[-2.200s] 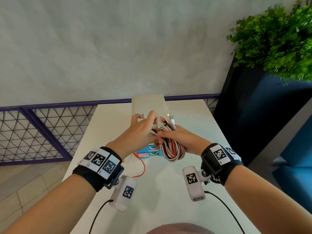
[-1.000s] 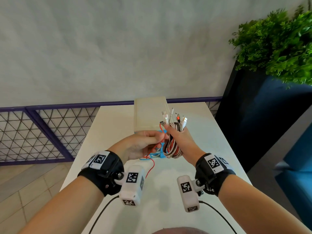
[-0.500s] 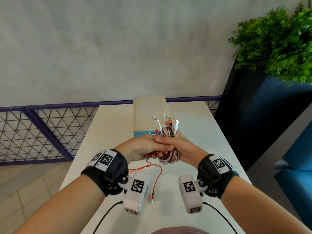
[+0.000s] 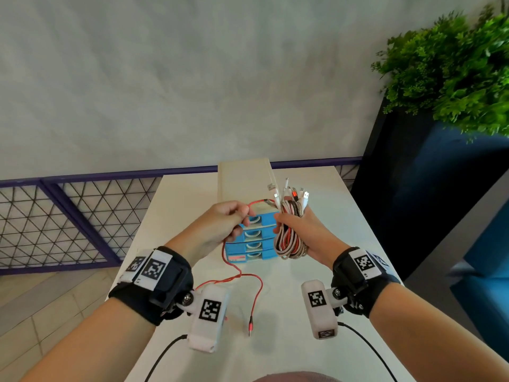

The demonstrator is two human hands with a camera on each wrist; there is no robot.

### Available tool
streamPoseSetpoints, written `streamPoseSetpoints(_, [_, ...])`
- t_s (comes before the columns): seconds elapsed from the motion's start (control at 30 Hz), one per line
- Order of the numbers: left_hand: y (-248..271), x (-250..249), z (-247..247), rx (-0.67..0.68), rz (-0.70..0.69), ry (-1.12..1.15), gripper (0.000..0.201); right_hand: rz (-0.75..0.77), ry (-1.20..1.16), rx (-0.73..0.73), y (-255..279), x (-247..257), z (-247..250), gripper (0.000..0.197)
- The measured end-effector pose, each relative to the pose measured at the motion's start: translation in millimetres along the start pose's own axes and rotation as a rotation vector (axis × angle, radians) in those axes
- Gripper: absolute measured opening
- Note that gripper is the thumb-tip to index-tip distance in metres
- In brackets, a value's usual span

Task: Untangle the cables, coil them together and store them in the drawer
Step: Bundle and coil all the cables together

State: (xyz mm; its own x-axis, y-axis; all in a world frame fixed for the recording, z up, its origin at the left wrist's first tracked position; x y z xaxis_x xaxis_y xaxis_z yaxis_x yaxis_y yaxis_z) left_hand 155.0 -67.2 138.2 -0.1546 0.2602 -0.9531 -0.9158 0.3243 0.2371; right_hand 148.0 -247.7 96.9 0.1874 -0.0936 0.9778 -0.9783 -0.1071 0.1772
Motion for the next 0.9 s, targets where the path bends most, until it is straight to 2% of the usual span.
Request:
streamPoseSetpoints(0.1, [-1, -9, 2, -0.101, -0.122, -0.097, 0.025, 0.016, 0.027, 0.032, 2, -1, -4, 0.015])
streamPoseSetpoints(0.17, [-2, -14, 2, -0.174, -0.157, -0.122, 0.025, 0.018, 0.016, 0.052, 3, -3, -8, 0.013])
streamPoseSetpoints(0.23, [-3, -15, 3, -0.187, -0.166, -0.134, 0.024, 0.012, 0.005, 0.056, 4, -4, -9, 0.014])
streamPoseSetpoints(0.3, [-1, -16, 1, -0.137, -0.148, -0.201, 0.023, 0.008, -0.007, 0.041, 4, -5, -8, 0.011])
streamPoseSetpoints(0.37, [2, -17, -8, -0.025, -0.118, -0.317, 0.022, 0.001, -0.029, 0.017, 5, -5, -7, 0.010])
streamPoseSetpoints(0.43, [6, -15, -23, 0.113, -0.100, -0.410, 0.022, -0.018, -0.063, -0.002, 4, -6, -8, 0.020])
streamPoseSetpoints(0.5, [9, -12, -38, 0.188, -0.129, -0.494, 0.024, -0.017, -0.080, 0.003, 4, -6, -12, 0.033])
streamPoseSetpoints(0.63, [8, -8, -55, 0.134, -0.234, -0.766, 0.023, -0.036, -0.164, 0.079, 7, -5, -21, 0.055])
streamPoseSetpoints(0.77, [9, -6, -60, 0.033, -0.346, -1.024, 0.019, -0.140, -0.281, 0.168, 13, -1, -25, 0.034])
streamPoseSetpoints(0.83, [14, -8, -62, 0.021, -0.389, -1.098, 0.015, -0.150, -0.266, 0.133, 12, 0, -24, 0.021])
streamPoseSetpoints(0.9, [21, -11, -63, 0.014, -0.424, -1.105, 0.014, -0.104, -0.187, 0.026, 9, 1, -20, 0.009])
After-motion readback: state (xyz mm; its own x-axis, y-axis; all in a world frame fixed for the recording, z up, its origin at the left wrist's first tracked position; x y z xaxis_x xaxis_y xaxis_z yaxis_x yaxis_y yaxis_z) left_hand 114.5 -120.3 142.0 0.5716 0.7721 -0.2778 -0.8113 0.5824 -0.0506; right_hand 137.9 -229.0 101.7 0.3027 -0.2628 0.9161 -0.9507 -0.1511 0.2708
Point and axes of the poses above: each hand's wrist, its own y-axis away from the middle knuckle, its own z-axis out of the back of the hand, x = y × z, the point moved 4 cm from there along -y, towards the middle knuckle, and after that the axes turned 3 degrees about x, right-handed, at the moved point
